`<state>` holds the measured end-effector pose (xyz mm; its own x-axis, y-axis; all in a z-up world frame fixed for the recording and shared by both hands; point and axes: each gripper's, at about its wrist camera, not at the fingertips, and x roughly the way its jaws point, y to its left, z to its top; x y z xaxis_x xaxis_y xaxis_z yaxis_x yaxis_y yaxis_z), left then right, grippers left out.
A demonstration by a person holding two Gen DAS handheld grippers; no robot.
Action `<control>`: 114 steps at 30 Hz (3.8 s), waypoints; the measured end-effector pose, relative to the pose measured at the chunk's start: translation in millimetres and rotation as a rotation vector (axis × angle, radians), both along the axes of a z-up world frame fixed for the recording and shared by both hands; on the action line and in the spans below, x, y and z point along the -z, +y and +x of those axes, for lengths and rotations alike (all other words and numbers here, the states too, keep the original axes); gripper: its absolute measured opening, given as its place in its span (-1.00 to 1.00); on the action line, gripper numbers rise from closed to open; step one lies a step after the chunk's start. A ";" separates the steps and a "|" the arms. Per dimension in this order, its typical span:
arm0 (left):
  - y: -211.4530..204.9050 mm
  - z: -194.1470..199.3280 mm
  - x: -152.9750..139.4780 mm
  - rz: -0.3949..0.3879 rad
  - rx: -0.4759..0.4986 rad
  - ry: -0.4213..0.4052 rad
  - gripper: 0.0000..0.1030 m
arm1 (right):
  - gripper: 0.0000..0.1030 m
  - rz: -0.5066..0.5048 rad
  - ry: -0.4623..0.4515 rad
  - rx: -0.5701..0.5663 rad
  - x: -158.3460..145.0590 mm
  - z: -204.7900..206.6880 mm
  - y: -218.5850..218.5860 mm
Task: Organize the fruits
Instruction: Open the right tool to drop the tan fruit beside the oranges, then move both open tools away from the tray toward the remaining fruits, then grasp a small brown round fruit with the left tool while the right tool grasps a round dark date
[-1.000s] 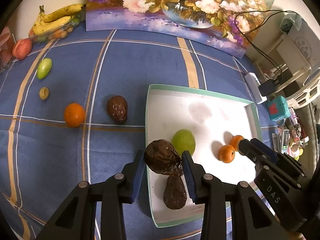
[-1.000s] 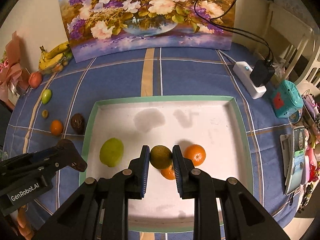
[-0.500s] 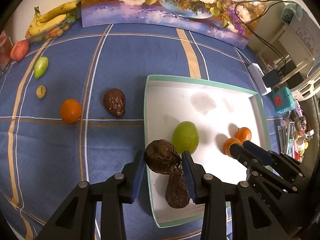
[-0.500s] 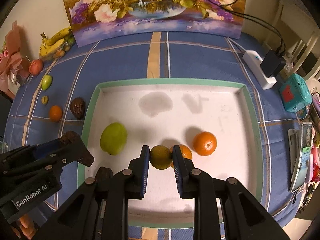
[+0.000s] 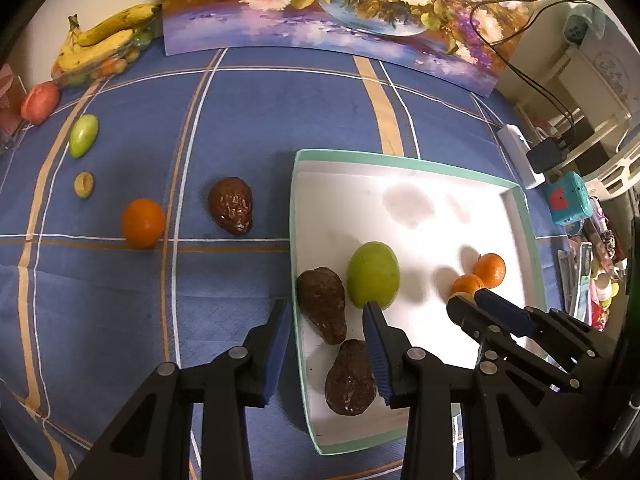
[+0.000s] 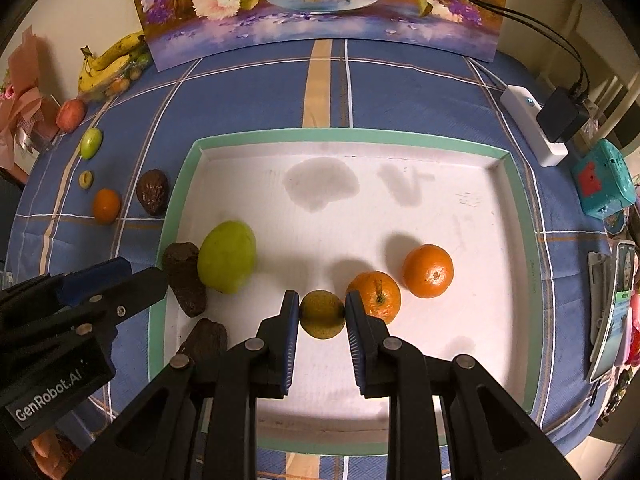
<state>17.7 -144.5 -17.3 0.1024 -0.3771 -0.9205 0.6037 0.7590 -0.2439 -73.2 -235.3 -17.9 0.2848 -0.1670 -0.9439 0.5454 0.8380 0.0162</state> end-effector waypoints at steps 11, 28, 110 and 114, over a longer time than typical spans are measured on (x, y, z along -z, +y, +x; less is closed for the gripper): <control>4.2 4.3 -0.5 0.005 -0.019 -0.003 -0.20 | -0.52 0.003 0.000 -0.004 -1.1 1.7 0.0; 6.2 7.4 -0.2 0.009 -0.024 -0.006 -0.19 | -0.52 0.007 0.001 -0.009 -1.8 3.9 0.6; 139.4 154.7 -23.8 -0.014 -0.388 -0.261 1.00 | 0.90 -0.116 -0.320 -0.173 -46.7 93.0 57.2; 139.5 166.7 -24.3 -0.044 -0.380 -0.249 1.00 | 0.90 -0.122 -0.351 -0.185 -57.2 105.3 64.9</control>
